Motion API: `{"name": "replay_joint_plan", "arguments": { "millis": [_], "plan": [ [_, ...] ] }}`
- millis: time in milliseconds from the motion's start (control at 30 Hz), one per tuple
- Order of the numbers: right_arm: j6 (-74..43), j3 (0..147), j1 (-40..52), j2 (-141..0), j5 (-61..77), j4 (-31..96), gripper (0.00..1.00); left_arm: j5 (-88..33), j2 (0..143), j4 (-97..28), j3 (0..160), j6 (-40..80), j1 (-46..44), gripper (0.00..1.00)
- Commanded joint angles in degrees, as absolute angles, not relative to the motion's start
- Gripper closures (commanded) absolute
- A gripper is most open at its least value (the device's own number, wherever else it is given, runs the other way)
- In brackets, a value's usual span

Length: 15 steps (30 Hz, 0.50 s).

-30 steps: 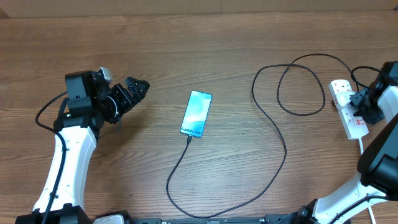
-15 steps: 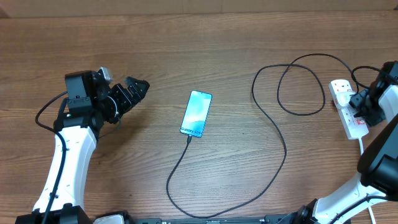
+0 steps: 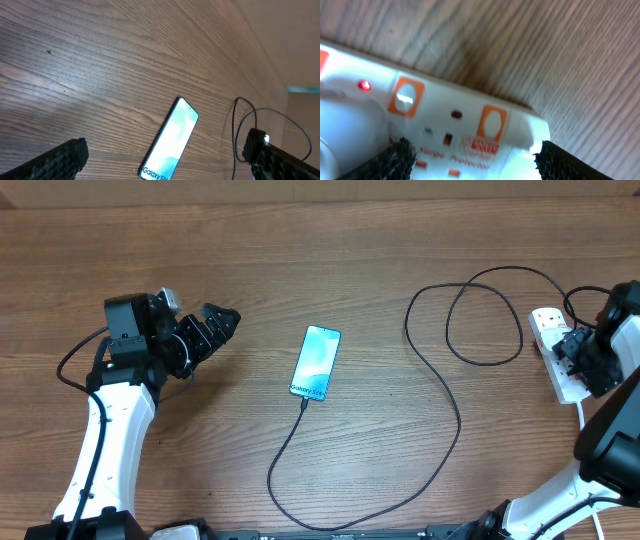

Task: Plug charger to phone and switch on socket

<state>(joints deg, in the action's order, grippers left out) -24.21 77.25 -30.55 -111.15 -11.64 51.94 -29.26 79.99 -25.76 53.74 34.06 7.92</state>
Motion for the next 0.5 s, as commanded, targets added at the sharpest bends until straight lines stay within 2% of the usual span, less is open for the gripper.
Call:
{"name": "replay_joint_plan", "arguments": {
  "millis": [0,167,367,433,467],
  "plan": [
    [-23.9,77.0,-30.5,-108.6,-11.1,52.9,0.2,-28.9,79.4,-25.7,54.1,32.8,8.2,0.0],
    [-22.6,77.0,-30.5,-103.0,-9.8,52.8,0.12,-28.9,79.4,-25.7,54.1,32.8,8.2,0.0],
    [-17.5,76.9,-30.4,-101.0,-0.7,52.9,0.1,-28.9,79.4,-25.7,54.1,32.8,8.2,0.0],
    [-17.5,76.8,-30.4,-101.1,0.1,53.3,0.0,-28.9,79.4,-25.7,54.1,32.8,8.2,0.0],
    [-17.5,76.8,-30.4,-101.1,0.1,53.5,0.0,-28.9,79.4,-25.7,54.1,32.8,8.2,0.0]
  ]
}}
